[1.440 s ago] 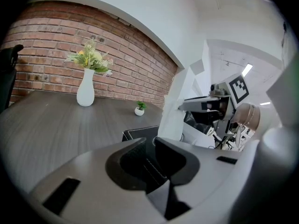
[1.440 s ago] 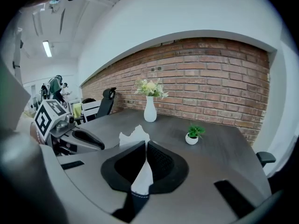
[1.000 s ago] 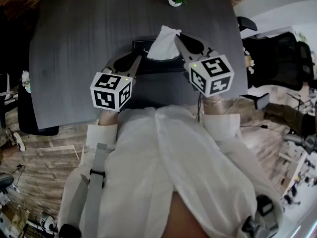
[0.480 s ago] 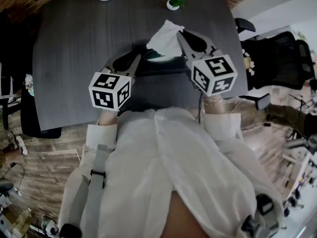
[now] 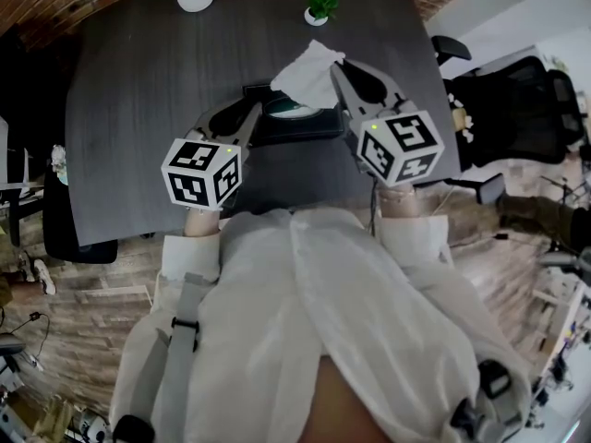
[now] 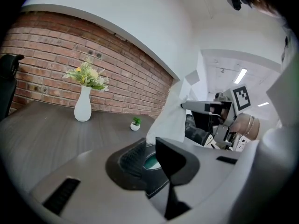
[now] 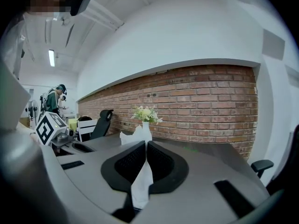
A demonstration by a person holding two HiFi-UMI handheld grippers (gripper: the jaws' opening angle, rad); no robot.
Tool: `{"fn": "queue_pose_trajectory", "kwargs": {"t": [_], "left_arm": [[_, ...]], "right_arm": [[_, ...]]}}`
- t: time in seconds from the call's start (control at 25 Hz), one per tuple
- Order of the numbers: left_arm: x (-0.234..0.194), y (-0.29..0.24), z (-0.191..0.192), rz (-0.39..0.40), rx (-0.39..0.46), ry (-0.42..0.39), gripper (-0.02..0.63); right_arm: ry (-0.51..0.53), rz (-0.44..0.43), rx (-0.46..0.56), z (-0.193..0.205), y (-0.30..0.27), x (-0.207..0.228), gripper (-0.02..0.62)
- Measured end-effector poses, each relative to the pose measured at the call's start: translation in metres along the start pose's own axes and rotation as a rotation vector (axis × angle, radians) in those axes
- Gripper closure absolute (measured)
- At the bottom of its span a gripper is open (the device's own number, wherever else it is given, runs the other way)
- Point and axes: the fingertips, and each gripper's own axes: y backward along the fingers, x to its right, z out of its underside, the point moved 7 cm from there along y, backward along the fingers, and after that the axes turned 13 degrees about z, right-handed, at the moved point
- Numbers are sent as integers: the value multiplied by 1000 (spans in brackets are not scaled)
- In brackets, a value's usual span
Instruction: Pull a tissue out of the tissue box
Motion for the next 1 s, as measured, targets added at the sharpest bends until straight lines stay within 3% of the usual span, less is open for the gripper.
{"fn": "queue_pose_trajectory", "kwargs": {"t": [0.28,0.44,1.0], "left_arm": [[24,-3,2,57,20,-39,543],[33,-1,0,40,42,-43,548],[84,-13,6,107,41,-62,591]], "right_arm": [[-63,22,73,-2,24,6,580],[-111,20,108,-5,38,9,580],[-286,-31,142,12,89,31,580]]}}
